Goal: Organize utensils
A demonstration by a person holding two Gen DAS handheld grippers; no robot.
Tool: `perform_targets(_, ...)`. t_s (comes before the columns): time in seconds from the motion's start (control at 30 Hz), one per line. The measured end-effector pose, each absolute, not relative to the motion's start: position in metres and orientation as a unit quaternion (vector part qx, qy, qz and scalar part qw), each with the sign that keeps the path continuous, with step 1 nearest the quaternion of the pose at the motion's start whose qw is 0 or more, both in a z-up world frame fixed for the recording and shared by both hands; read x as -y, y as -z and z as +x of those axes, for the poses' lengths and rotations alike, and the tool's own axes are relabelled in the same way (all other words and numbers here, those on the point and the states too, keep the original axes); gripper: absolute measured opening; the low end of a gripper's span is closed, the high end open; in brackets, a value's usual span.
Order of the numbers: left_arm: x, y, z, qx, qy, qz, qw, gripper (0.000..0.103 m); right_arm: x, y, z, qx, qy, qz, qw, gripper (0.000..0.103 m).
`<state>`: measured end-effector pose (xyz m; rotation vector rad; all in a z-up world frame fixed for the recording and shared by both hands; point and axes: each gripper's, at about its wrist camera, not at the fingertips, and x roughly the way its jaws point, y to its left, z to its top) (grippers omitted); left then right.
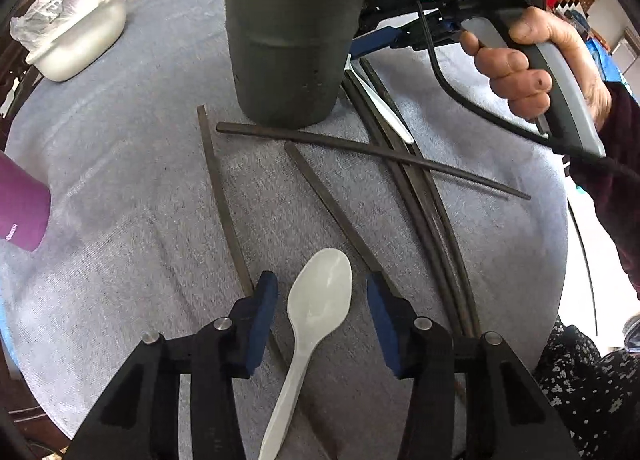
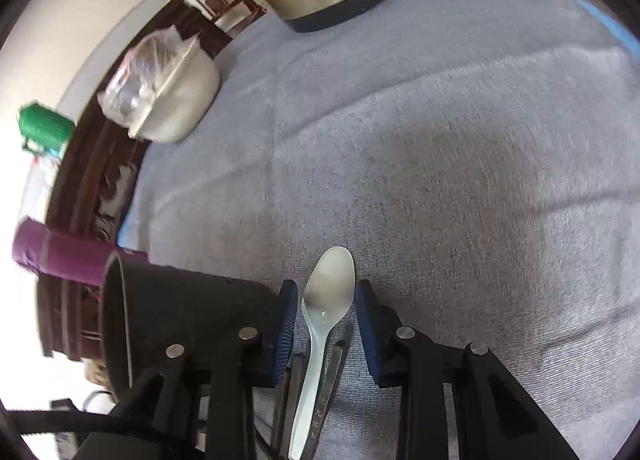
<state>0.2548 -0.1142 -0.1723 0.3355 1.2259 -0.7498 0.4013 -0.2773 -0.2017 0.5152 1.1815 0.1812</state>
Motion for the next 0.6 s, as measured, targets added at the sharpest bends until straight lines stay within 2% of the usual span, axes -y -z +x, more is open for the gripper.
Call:
perform_targets(0.17, 0.113, 0.177, 0.268, -0.554, 0.351, 0.135, 0.743, 0.048, 0.266, 0.201, 0.410, -0.560, -0.087, 0.209, 0.797, 0.033)
perform_targets(0.23, 0.110, 0.176, 0.269, -0.550, 0.355, 0.133, 0.745, 0.043, 0.260, 0.200, 0.412, -0.561, -0.087, 0.190, 0.801, 0.033)
perform_targets(0.3, 0.111, 0.179, 0.273, -0.547, 0.355, 0.133, 0.746, 0.028, 0.252, 0.198, 0.410, -0.559, -0.083, 0.153, 0.811, 0.028)
perform_targets(0.47, 0.101, 0.178, 0.273, -0.548, 0.357, 0.118, 0.747, 0.028, 0.249, 0.196, 0.402, -0.540, -0.061, 0.133, 0.829, 0.027)
perform_targets(0.6, 0.087, 0.164, 0.271, -0.539, 0.352, 0.103, 0.758, 0.028, 0.265, 0.192, 0.389, -0.517, -0.052, 0.172, 0.837, 0.027)
